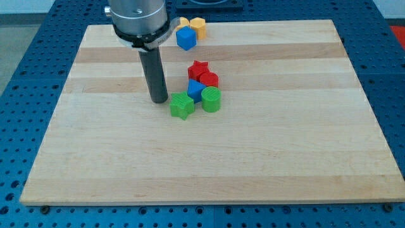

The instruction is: Move red circle into red star

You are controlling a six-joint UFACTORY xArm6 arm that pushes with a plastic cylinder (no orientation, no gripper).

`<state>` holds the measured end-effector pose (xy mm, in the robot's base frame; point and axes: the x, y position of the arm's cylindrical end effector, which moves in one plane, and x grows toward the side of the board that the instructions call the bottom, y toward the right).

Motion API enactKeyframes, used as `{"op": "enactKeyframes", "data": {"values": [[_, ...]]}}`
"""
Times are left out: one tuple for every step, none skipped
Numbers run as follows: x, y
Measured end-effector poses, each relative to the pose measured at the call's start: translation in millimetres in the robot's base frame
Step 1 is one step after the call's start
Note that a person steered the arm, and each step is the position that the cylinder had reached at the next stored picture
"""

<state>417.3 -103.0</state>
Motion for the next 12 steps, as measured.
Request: {"op": "enactKeyframes", "data": {"values": [[-32, 9], [-42, 40], [-40, 70], [-31, 98], [-28, 122], [-28, 123], [-22, 120], [-11, 131], [-1, 160], [0, 186], [5, 168], [27, 153]]}}
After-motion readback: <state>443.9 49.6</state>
